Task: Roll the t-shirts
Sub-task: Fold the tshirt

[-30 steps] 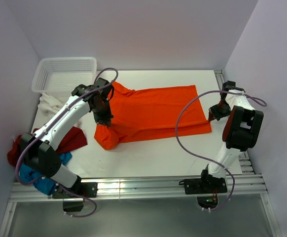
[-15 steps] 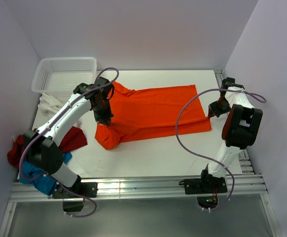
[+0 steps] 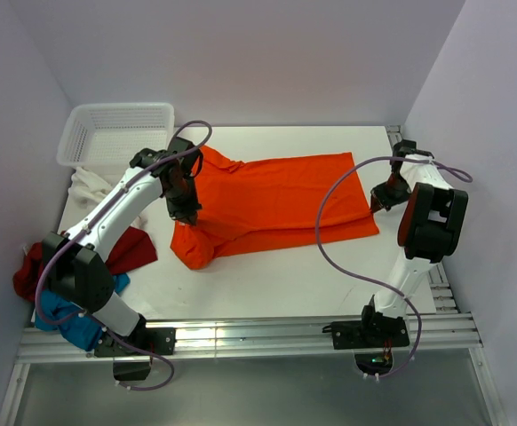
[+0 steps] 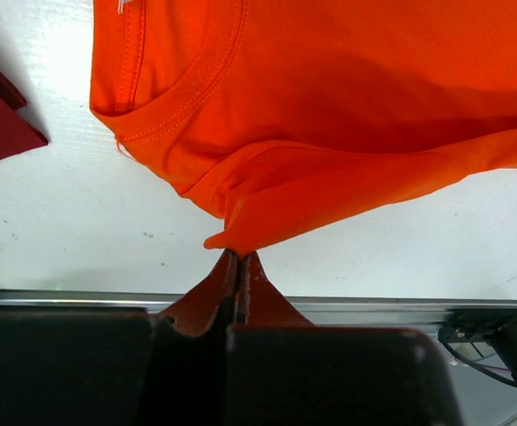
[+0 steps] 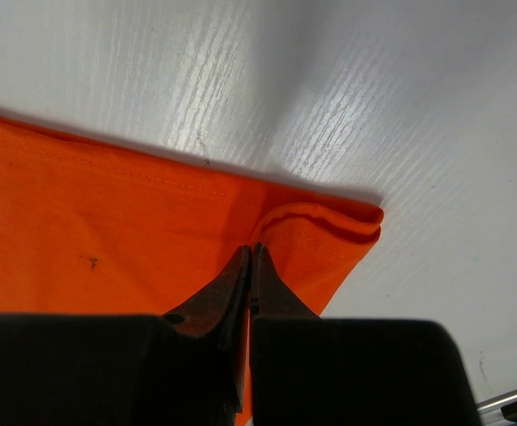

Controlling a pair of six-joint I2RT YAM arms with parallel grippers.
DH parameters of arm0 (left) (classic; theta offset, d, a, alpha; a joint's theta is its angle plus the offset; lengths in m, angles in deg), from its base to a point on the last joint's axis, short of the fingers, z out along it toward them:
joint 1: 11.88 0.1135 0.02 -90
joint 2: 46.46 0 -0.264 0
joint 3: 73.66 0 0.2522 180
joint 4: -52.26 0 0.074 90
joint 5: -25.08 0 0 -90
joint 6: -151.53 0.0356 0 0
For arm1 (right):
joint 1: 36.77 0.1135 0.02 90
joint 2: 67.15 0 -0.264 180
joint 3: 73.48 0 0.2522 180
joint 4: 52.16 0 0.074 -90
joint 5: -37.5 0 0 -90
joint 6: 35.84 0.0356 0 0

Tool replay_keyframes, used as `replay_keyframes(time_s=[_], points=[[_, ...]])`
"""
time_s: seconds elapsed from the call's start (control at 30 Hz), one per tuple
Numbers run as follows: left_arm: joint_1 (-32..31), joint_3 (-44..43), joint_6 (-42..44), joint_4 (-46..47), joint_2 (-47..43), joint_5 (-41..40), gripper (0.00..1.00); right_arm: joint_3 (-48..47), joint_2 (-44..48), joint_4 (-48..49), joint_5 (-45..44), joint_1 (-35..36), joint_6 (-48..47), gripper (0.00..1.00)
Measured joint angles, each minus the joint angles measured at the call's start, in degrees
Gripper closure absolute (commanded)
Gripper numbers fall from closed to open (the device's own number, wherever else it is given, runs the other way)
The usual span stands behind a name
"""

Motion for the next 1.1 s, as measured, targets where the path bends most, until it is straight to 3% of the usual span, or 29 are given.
replay_keyframes(time_s=[1.1], points=[[2.56, -4.20, 4.02, 1.53, 7.56, 1.22, 1.00, -5.29, -5.33, -0.13, 0.44, 1.14, 1.14, 1.00]])
